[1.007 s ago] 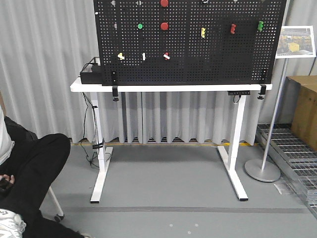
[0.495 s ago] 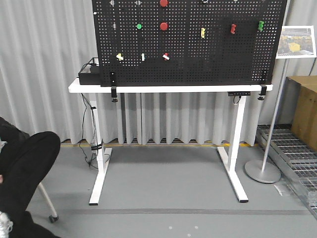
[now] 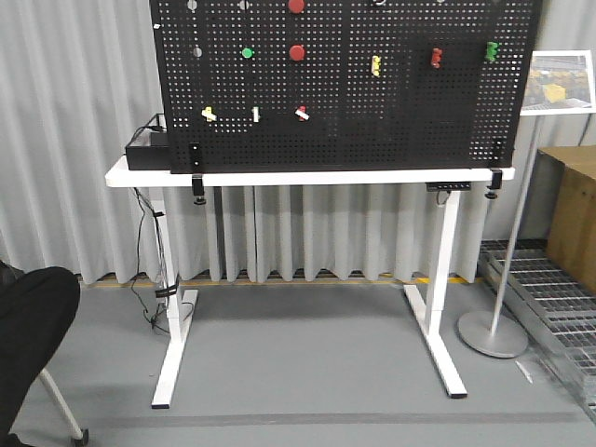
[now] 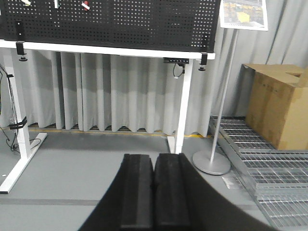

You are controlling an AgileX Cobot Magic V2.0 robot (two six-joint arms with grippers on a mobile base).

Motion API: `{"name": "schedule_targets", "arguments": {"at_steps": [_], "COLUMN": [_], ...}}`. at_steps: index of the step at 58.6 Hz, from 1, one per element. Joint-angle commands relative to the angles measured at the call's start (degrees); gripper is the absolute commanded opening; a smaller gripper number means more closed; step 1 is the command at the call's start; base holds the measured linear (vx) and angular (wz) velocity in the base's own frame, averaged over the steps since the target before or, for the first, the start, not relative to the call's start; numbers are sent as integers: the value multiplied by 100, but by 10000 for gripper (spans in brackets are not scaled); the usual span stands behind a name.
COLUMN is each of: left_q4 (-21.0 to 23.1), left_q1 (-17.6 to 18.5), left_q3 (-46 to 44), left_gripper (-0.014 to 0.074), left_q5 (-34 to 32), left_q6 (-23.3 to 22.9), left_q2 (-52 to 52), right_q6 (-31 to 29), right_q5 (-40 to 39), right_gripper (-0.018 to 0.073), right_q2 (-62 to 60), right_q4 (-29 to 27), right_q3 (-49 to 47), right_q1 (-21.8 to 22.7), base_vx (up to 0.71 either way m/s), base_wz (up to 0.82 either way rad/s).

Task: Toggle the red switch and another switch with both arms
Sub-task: 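Drive the base forward up to the black pegboard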

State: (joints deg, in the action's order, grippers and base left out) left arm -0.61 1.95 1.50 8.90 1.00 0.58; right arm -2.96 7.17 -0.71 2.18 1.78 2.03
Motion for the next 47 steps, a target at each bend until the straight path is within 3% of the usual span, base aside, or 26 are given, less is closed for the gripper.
{"name": "schedule_targets", "arguments": {"at_steps": [1,47], "left_q4": [61,61], "left_q1": [-5,-5], "left_q3": [119,119], "left_gripper": [2,2], "left_q5": [-482,-482], "left_q6": [1,1], "left_q2": [52,52], "right_q6": [-52,-52], "right_q5": [-476,-476], "right_gripper": [-6,-6], "right_q2": [-38,-38], "right_q4": [23,23], "right_q3": [29,29], "right_q1": [38,38], "base_vx": [20,32], "base_wz": [6,7]}}
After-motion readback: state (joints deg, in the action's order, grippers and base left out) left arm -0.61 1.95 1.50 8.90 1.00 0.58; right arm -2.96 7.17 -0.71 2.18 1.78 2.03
